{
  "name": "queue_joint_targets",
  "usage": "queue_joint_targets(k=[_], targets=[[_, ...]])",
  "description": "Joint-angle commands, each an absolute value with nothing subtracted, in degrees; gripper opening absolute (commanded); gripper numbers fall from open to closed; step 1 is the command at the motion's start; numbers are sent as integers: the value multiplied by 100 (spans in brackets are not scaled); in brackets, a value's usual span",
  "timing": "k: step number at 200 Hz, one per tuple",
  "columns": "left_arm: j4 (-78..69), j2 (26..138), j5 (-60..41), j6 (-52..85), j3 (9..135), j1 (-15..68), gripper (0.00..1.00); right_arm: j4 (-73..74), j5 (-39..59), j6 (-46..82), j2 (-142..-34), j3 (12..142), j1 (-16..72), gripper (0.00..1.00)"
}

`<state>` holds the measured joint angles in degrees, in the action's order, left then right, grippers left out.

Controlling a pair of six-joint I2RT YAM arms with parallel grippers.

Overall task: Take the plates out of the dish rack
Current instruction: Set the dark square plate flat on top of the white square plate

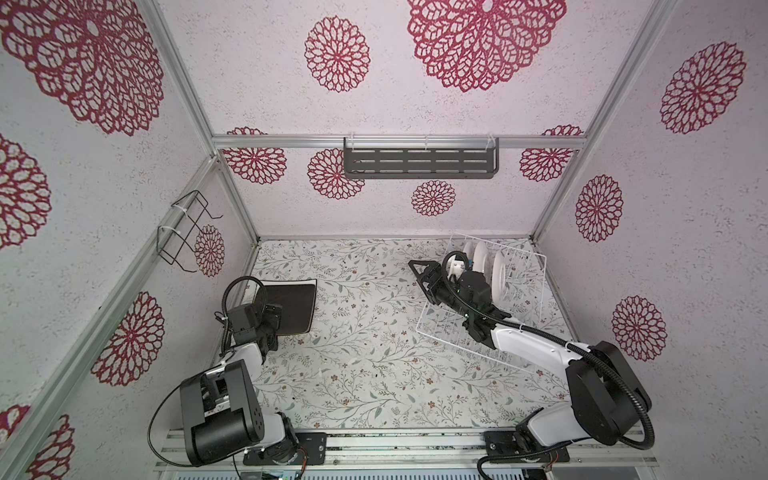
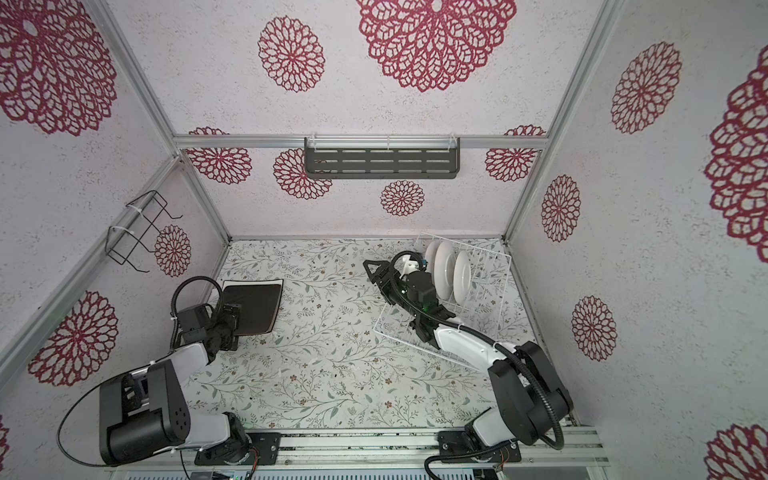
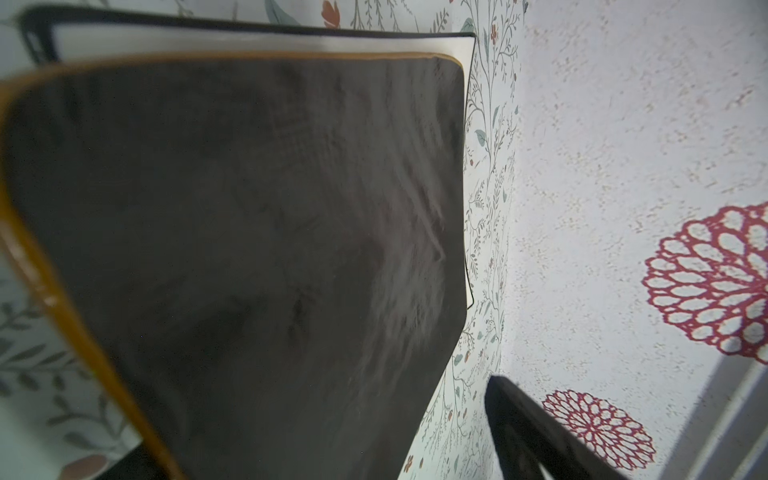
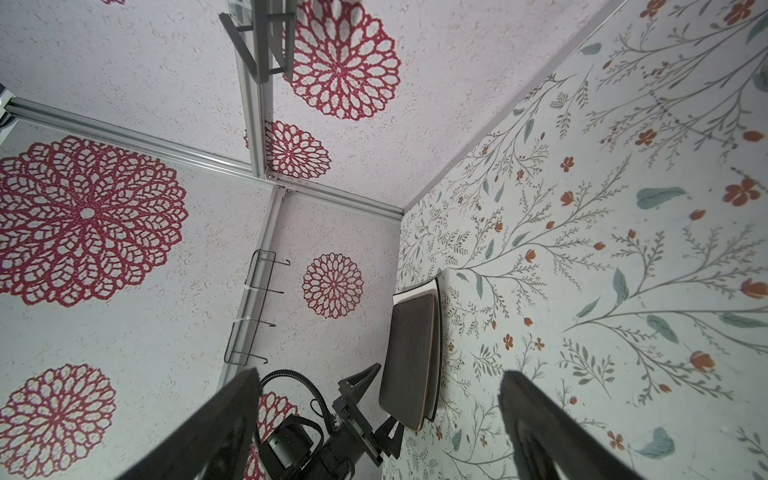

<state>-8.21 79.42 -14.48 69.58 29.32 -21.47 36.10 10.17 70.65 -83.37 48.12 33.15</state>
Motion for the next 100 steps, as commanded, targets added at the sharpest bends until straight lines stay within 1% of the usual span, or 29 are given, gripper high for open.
queue_joint_targets(k=[1, 44, 100], targets=[[-874, 7817, -1468, 6819, 3060, -2092, 97, 3823, 910, 7071, -8066, 4789, 3278, 92], [-652, 7775, -1547, 6667, 3115, -2092, 97, 3884, 948, 7091, -8112, 4790, 3278, 93], [-746, 7779, -1573, 6659, 3048, -2083, 97, 3963, 958, 7089, -8139, 4755, 3270, 93]])
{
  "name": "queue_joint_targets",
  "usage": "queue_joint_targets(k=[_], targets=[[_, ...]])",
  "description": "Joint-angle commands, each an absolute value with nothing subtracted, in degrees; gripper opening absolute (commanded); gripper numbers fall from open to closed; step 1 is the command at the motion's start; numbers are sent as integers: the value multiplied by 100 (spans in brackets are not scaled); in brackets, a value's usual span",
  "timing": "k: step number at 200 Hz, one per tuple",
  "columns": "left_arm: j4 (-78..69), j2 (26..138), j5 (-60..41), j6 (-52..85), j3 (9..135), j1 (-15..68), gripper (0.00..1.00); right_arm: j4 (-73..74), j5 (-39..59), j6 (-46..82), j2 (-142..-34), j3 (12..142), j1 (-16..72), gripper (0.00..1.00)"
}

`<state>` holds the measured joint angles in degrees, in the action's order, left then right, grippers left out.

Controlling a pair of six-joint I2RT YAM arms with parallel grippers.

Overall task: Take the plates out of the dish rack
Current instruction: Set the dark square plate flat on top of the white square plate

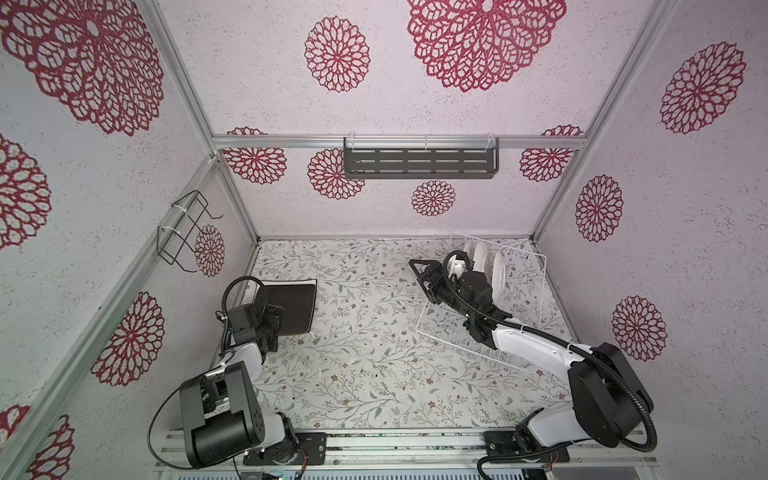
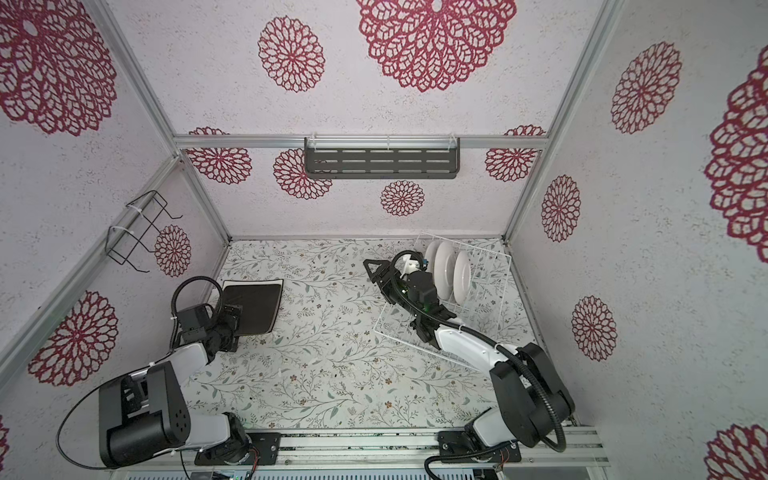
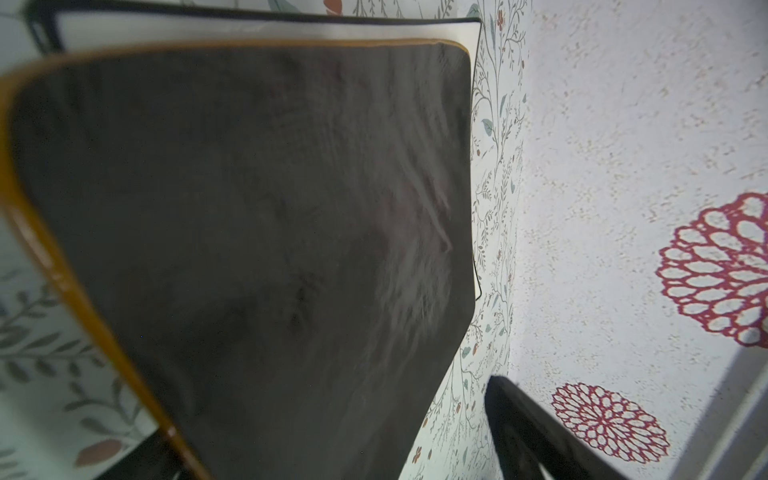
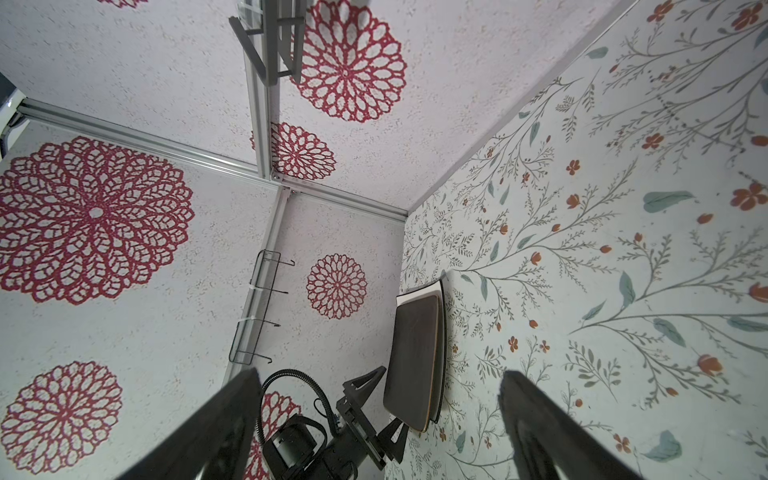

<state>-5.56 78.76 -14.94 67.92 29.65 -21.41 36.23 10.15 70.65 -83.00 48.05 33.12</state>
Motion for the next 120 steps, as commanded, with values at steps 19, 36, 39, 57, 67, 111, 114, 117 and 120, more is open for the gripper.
queue_joint_targets(k=[19, 36, 39, 57, 67, 111, 114, 117, 120], targets=[[-688, 7945, -1636, 6616, 3262, -2083, 97, 3971, 969, 7083, -8156, 4765, 3269, 92], [-693, 8058, -1789, 6630, 3397, -2083, 97, 3981, 976, 7092, -8157, 4758, 3253, 92], [-702, 8068, -1799, 6638, 3401, -2083, 97, 3980, 976, 7095, -8156, 4752, 3254, 92], [-728, 8035, -1760, 6666, 3346, -2079, 97, 3960, 960, 7086, -8113, 4736, 3235, 93], [-733, 8012, -1736, 6652, 3302, -2082, 97, 3950, 951, 7090, -8101, 4724, 3227, 93], [-854, 7976, -1767, 6702, 3097, -2083, 97, 3965, 976, 7107, -8082, 4708, 3226, 93], [-860, 7972, -1762, 6705, 3094, -2083, 97, 3971, 976, 7106, -8078, 4711, 3226, 93], [-849, 7962, -1758, 6692, 3094, -2083, 97, 3965, 976, 7103, -8071, 4710, 3226, 93], [-837, 7952, -1758, 6693, 3094, -2083, 97, 3964, 976, 7103, -8069, 4702, 3226, 92]])
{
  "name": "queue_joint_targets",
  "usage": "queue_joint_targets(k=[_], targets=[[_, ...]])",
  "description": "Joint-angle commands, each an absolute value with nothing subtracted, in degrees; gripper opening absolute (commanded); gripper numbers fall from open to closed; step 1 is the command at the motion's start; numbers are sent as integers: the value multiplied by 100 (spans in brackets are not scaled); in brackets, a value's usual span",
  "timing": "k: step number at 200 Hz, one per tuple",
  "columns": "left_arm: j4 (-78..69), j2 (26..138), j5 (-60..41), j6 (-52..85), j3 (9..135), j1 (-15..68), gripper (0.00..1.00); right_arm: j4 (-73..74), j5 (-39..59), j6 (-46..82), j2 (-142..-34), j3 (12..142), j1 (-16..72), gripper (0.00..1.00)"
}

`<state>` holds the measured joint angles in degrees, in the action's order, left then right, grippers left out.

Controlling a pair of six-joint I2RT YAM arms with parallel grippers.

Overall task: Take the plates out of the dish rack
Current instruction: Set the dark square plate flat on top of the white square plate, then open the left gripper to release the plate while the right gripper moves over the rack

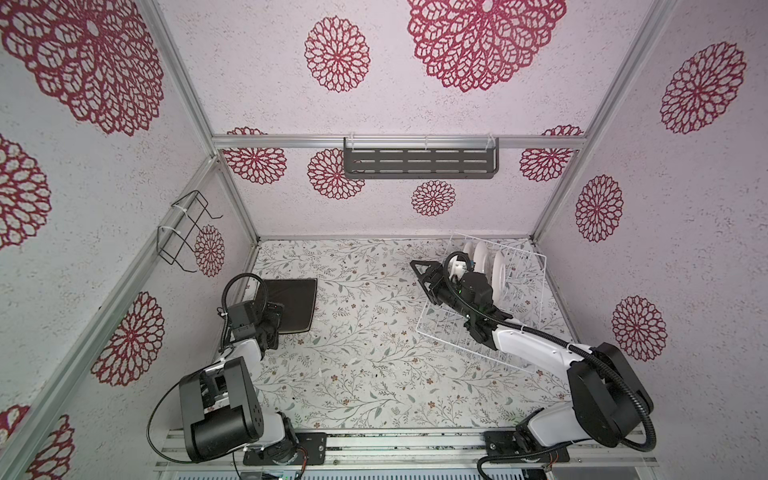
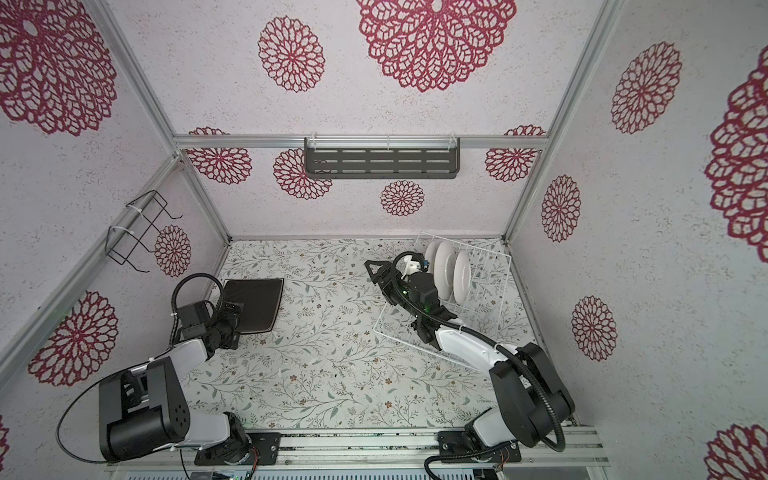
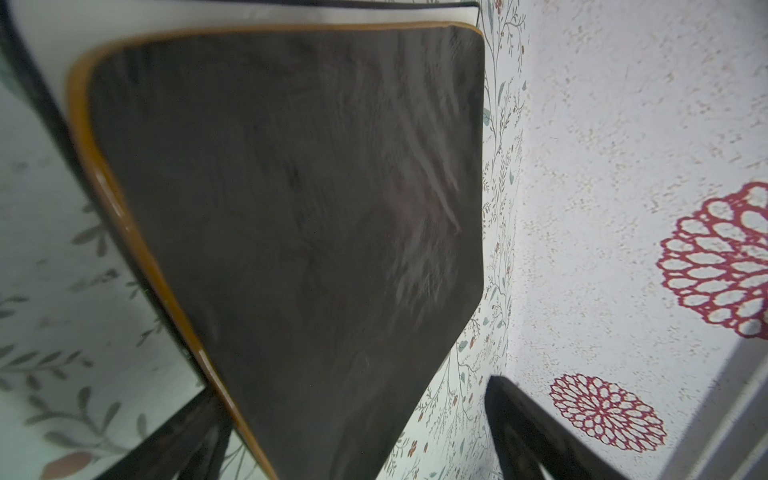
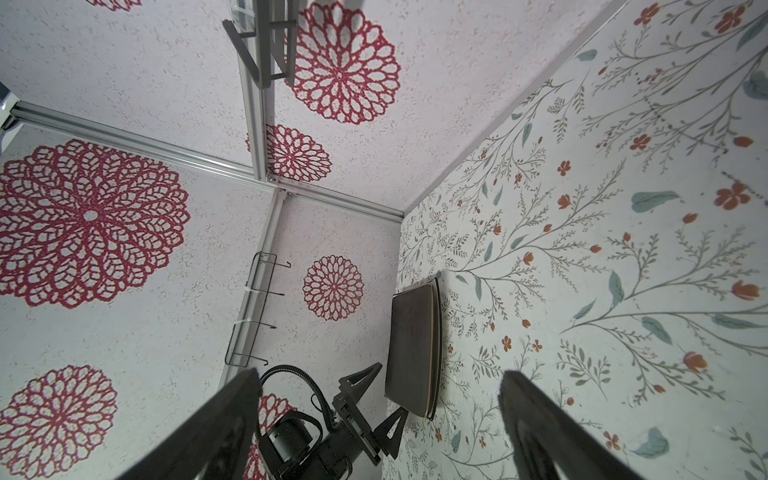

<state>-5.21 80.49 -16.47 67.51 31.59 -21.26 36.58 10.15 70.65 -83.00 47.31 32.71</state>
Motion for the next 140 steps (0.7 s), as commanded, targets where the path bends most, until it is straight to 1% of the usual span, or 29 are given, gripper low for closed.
queue_joint_targets(k=[1, 102, 119, 140], targets=[[-831, 7949, -1758, 6686, 3094, -2083, 97, 3960, 976, 7107, -8064, 4702, 3226, 92], [-371, 6952, -1599, 6579, 2833, -2092, 97, 3559, 757, 6818, -7779, 4683, 3221, 92], [-492, 6767, -1727, 6446, 2756, -2075, 97, 3111, 570, 6449, -7629, 4761, 3219, 92], [-536, 6449, -1734, 6269, 2691, -1984, 97, 2126, 69, 5726, -7458, 5035, 3217, 93]])
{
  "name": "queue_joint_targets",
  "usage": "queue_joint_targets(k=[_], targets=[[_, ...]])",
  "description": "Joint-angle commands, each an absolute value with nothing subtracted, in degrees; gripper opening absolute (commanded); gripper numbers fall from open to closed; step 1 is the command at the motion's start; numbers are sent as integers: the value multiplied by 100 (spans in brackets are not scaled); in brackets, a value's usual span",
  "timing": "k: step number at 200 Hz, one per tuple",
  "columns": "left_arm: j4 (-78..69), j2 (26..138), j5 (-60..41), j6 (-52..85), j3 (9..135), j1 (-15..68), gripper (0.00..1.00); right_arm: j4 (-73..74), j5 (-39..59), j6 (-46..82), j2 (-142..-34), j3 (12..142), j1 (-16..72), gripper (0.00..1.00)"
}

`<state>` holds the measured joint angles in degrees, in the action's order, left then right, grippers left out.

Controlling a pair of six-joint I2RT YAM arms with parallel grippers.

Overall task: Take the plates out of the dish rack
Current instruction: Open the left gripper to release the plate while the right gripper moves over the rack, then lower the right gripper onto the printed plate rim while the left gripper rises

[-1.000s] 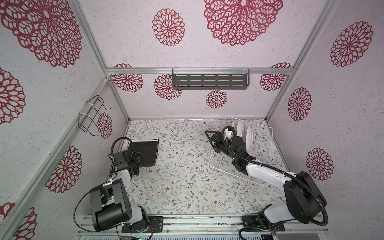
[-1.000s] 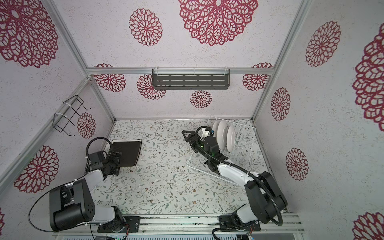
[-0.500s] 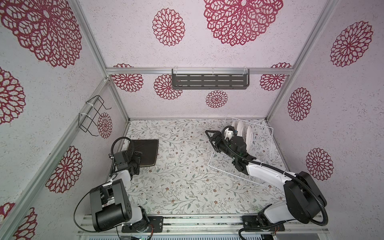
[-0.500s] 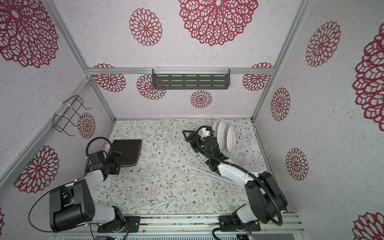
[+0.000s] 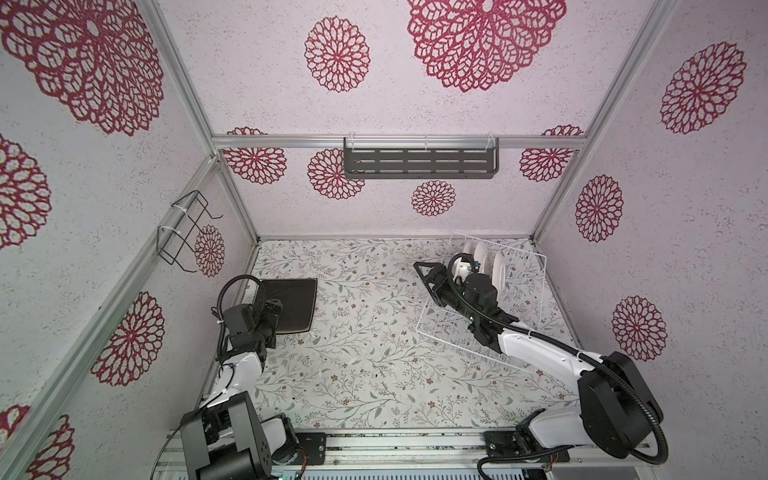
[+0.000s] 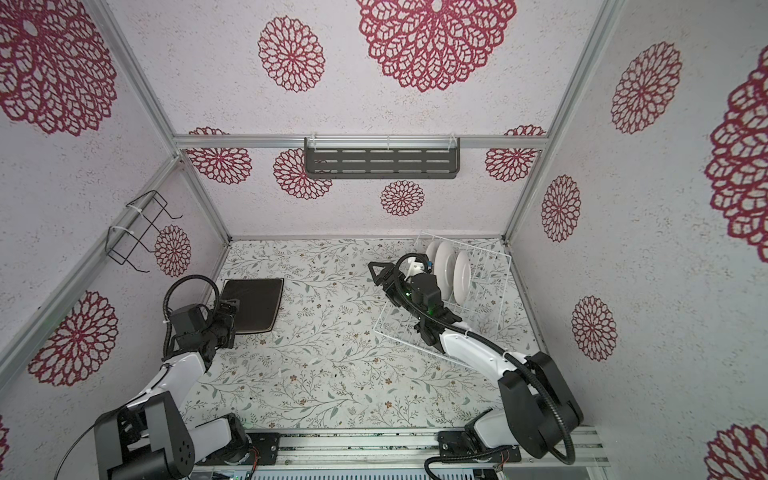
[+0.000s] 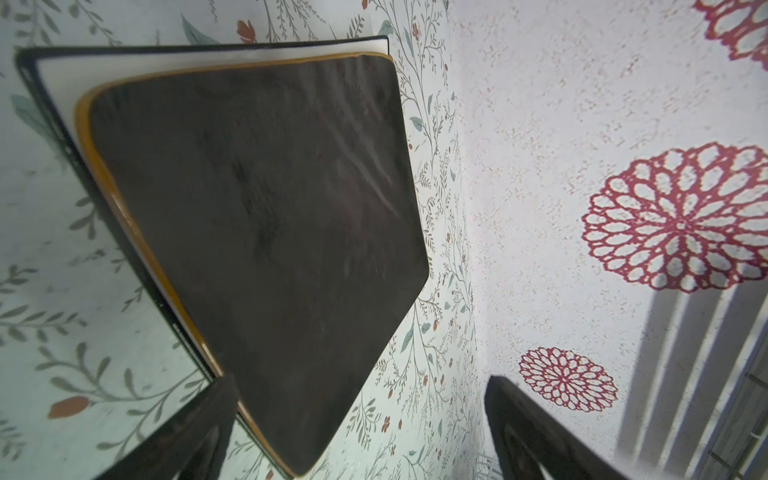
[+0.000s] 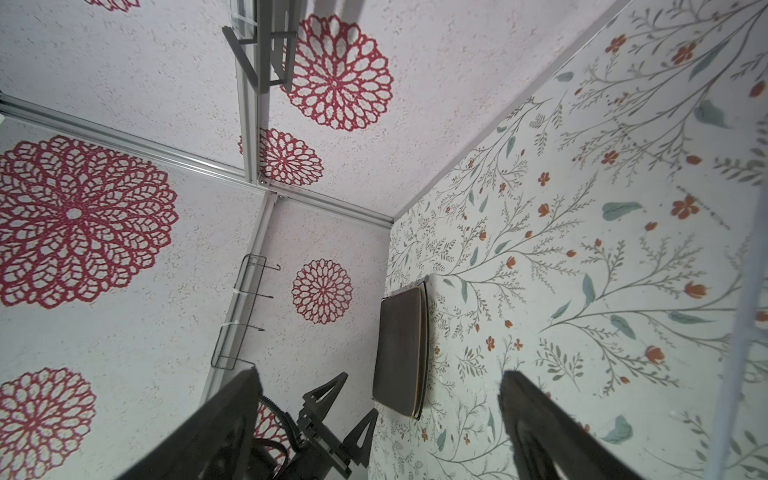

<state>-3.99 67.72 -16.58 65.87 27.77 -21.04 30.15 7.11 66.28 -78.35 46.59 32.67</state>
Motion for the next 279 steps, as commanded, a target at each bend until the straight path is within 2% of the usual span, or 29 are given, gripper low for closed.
queue_joint_targets(k=[1, 46, 92, 140, 186, 242, 279], targets=[[-532, 6449, -1728, 6259, 2690, -1979, 97, 2074, 48, 5693, -7447, 5049, 3217, 93], [-247, 6018, -1648, 6119, 2780, -1624, 97, 717, -866, 4591, -7216, 5475, 3217, 94], [-317, 5863, -1209, 6328, 2954, -570, 97, -856, -1939, 3645, -7370, 6277, 3217, 96], [-571, 5996, -748, 6509, 2981, 218, 97, -1721, -3293, 3326, -7749, 6723, 3217, 99], [-1160, 6390, -331, 6794, 2973, 1021, 97, -2669, -4349, 3289, -8641, 7409, 3226, 99], [-1406, 6873, -369, 6818, 3215, 1377, 97, -3069, -5371, 3283, -9438, 7865, 3234, 84], [-1620, 7166, -346, 6988, 3273, 1575, 97, -3010, -5635, 3058, -9834, 8085, 3226, 77]])
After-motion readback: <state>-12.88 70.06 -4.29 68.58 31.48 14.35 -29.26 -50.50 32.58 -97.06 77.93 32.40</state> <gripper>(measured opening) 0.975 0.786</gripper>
